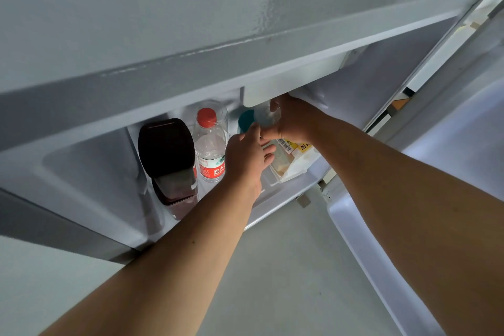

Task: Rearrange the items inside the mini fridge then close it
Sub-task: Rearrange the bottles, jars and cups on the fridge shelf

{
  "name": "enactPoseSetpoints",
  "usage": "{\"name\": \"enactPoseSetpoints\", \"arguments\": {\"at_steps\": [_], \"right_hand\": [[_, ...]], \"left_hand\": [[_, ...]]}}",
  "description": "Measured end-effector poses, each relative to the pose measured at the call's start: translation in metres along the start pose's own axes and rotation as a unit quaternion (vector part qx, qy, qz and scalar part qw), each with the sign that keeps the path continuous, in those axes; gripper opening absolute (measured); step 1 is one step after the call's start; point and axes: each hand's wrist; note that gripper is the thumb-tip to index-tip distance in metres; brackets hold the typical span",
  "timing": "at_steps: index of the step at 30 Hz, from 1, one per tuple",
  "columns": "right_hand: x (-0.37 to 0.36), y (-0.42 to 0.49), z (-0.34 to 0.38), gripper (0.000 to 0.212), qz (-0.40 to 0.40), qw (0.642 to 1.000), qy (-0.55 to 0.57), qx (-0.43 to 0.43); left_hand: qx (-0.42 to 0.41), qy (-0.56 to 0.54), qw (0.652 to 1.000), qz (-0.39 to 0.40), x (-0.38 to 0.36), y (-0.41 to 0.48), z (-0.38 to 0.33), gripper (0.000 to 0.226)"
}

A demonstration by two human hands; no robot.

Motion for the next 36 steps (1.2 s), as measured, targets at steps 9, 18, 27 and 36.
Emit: {"name": "enactPoseSetpoints", "arguments": {"at_steps": [9, 18, 27, 36], "right_hand": [[-0.001, -0.041, 0.012, 0.075, -0.032, 0.992, -0.088, 0.087], [-0.062, -0.114, 0.007, 0.077, -0.040, 0.993, -0.041, 0.105], [-0.145, -0.113, 0.007, 0.078, 0.012, 0.999, -0.029, 0.042], [-0.179, -0.099, 0.011, 0.065, 0.008, 0.998, -0.052, 0.030]], "left_hand": [[-0.030, 0.054, 0.998, 0.000, 0.004, -0.021, -0.004, 0.020], [0.009, 0.107, 0.992, -0.073, 0.049, -0.062, 0.057, 0.014], [0.053, 0.208, 0.962, -0.169, 0.088, -0.059, 0.083, 0.039], [0.066, 0.306, 0.938, -0.151, 0.090, -0.065, 0.078, 0.055]]}}
Point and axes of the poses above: each hand's wrist, its own y-axis towards the middle knuckle, its own x-axis out of the back of the hand, z = x × y, and after that the axes turned 7 degrees about y, right-handed
